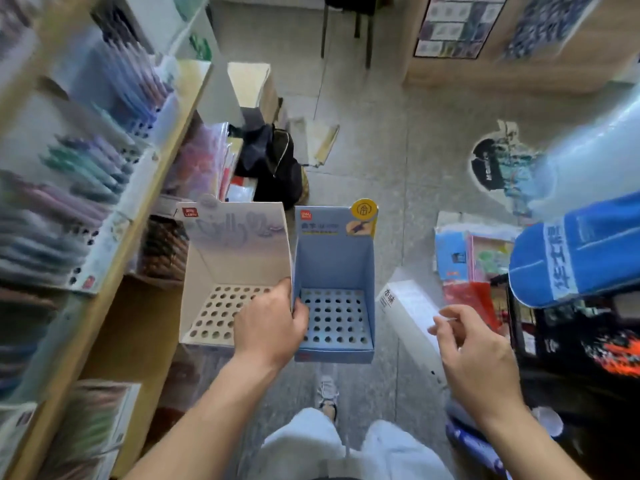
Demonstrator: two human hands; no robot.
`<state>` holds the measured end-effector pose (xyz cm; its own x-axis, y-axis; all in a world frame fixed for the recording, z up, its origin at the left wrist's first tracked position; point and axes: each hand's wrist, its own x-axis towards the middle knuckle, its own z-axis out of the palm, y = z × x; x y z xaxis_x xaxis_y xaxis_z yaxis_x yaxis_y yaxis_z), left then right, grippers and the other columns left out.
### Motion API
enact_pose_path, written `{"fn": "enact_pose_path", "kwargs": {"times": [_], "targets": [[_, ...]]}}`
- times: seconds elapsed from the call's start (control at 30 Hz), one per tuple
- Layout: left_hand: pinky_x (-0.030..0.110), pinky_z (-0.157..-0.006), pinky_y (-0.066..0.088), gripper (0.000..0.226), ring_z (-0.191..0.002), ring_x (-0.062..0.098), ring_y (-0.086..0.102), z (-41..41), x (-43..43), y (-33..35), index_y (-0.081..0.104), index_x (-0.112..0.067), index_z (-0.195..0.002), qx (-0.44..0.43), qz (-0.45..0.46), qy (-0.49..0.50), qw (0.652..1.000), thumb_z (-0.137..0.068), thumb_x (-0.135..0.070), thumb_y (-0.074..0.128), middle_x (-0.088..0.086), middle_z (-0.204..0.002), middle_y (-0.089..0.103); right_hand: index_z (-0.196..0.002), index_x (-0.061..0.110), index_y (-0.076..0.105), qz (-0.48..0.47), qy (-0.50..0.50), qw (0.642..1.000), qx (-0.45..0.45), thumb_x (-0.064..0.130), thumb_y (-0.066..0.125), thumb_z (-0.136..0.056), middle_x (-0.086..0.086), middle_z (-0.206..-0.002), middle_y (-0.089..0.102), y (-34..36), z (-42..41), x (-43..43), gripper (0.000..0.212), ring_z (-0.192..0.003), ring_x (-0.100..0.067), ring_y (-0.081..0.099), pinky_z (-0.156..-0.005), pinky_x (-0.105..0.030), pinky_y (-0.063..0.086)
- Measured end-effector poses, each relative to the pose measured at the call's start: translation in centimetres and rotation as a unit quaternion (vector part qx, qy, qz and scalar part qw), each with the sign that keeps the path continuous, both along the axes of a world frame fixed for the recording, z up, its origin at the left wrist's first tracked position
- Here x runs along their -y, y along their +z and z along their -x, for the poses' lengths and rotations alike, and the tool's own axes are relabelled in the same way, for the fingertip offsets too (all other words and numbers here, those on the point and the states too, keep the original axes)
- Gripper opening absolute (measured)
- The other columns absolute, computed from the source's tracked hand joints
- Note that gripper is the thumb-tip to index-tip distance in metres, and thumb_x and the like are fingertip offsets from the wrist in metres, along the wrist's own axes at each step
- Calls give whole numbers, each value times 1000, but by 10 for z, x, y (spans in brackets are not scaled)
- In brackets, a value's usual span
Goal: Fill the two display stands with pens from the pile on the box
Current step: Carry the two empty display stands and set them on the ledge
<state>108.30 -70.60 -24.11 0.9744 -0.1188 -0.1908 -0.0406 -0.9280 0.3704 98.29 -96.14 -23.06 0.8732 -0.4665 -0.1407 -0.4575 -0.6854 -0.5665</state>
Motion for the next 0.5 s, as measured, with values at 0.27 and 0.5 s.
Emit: {"fn": "enact_pose_path", "kwargs": {"times": [0.27,0.5], "targets": [[35,-57,37,12,-74,32,64,-198,60,6,61,-20,-95,-22,5,0,1000,-96,-29,54,4,-79,68,-100,34,59,1,-10,999,-36,26,66,-95,12,-77,76,2,-172,53,12,-78,-24,73,-66,-35,47],[37,-57,48,11,-71,28,64,-363,126,-6,62,-23,-95,-19,-7,25,999,-95,-30,55,1,-80,69,-104,28,63,-29,19,999,-26,26,64,-97,15,-82,76,-8,-380,128,7,-81,-18,71,-65,-32,43]]}}
